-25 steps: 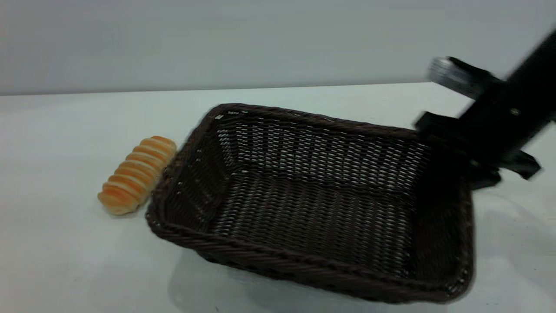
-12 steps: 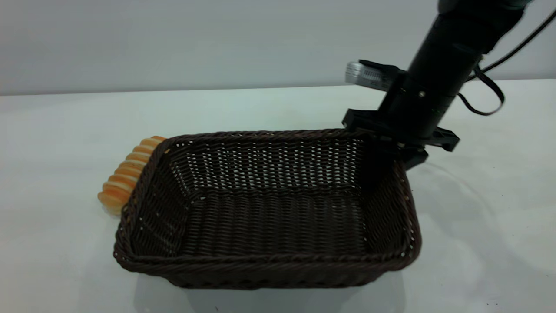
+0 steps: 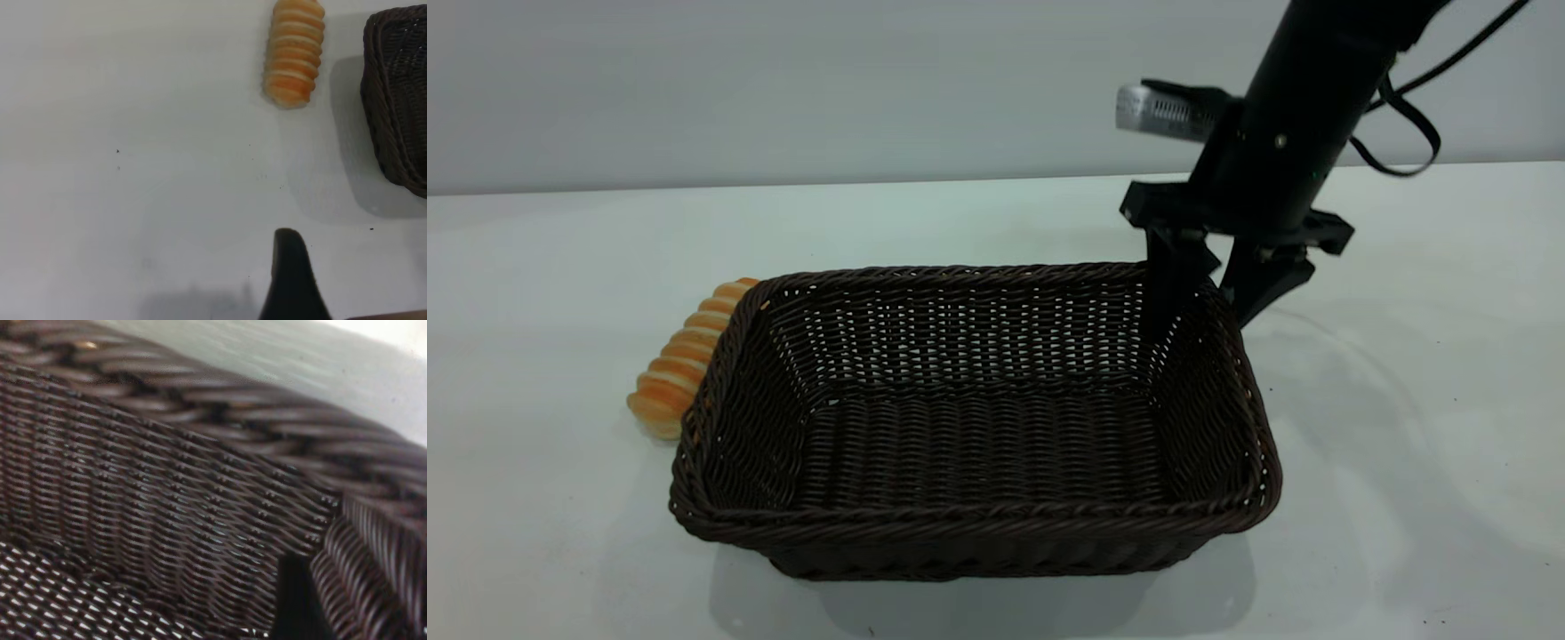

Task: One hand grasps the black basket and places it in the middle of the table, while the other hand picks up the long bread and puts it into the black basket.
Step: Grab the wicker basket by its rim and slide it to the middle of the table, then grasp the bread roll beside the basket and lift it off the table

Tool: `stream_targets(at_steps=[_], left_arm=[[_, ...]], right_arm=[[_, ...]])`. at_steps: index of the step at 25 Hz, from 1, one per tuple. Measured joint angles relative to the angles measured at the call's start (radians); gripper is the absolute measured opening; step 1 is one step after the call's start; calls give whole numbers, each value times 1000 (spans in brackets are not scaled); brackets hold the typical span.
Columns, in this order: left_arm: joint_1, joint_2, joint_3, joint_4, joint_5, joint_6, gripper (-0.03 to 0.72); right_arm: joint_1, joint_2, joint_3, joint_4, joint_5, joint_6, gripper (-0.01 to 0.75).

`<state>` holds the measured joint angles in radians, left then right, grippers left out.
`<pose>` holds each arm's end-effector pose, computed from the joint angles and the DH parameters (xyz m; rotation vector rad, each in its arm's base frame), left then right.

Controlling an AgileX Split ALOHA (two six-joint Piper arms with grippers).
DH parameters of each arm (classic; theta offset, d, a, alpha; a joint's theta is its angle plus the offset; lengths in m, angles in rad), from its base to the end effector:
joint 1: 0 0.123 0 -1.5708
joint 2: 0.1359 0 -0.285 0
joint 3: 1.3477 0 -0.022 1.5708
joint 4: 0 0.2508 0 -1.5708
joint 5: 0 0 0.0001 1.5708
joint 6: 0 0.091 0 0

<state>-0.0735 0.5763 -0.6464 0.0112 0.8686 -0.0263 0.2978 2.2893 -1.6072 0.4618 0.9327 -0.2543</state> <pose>0.0972 -0.0064 0.3108 0.0576 2.2816 -0.0387 0.4140 0.1612 0.1032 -0.4288 3.0225 0.5816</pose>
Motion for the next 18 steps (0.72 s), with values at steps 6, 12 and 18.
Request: stream_targets(at_steps=[6, 12, 18], left_arm=[[0, 0, 0, 2, 0, 0, 539], [0, 2, 0, 37, 0, -33, 539], [0, 107, 0, 38, -6, -40, 539]], right_arm=[[-47, -23, -107, -73, 126, 43, 558], [-91, -82, -161, -260, 261, 72, 560], [-96, -227, -111, -449, 273, 147, 562]])
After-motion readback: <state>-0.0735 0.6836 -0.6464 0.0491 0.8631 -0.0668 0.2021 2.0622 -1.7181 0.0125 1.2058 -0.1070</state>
